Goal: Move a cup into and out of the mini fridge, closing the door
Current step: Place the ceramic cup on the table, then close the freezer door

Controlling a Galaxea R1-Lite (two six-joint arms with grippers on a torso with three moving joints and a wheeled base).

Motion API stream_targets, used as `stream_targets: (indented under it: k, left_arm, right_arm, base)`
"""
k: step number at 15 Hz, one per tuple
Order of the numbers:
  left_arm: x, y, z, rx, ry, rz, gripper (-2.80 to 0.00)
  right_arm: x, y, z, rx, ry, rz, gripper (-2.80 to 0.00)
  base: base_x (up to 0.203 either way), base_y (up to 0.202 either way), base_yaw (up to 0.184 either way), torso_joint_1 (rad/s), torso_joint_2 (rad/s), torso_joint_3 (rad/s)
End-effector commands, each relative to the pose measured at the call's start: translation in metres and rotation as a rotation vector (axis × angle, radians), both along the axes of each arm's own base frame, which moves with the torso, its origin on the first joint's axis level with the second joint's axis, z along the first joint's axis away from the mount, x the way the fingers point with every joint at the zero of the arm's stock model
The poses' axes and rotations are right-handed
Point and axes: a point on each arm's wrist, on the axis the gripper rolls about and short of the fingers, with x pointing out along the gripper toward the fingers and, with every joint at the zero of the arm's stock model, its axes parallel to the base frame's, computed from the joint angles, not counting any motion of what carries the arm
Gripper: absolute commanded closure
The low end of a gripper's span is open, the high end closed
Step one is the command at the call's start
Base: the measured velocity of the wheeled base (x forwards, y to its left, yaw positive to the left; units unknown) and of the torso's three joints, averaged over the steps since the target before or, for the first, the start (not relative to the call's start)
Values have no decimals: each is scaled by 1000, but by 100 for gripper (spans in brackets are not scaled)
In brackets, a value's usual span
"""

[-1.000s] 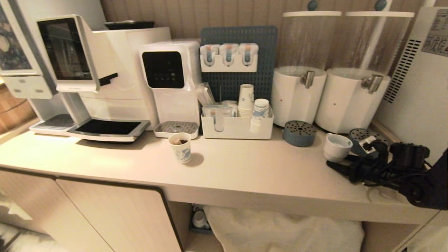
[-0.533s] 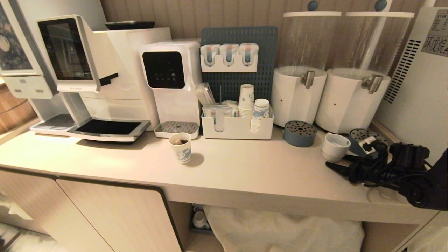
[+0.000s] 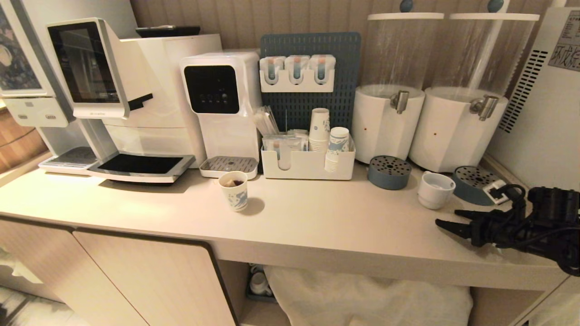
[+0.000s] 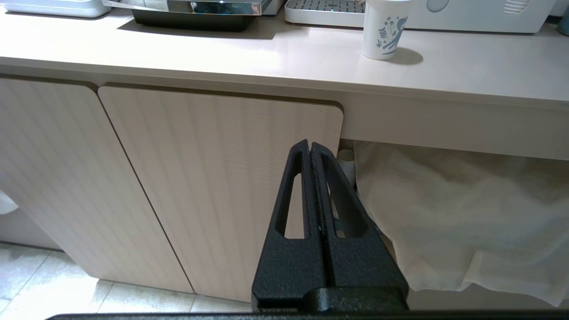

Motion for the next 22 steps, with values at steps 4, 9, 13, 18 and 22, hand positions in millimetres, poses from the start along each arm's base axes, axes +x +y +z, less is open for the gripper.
stream_targets:
  k: [4,9,13,18,22]
  left_arm:
    - [0,0,0,-1,1,1,0]
    - [0,0,0,-1,1,1,0]
    - [0,0,0,-1,2,1,0]
    - [0,0,0,-1,3,1,0]
    - [0,0,0,-1,2,1,0]
  right_arm:
    - [-47,-1,48,-16,-97,-25,0]
    - [-132,20,116,-9,-222,-34,0]
    - [-215,53,150,50,-194,-20,0]
    - [-291,90,158,76,-147,27,0]
    - [-334,101,151,65,-118,256,0]
  base:
    - [0,0,0,0,0,0]
    - [0,0,0,0,0,0]
    - [0,0,0,0,0,0]
    - [0,0,0,0,0,0]
    - [0,0,0,0,0,0]
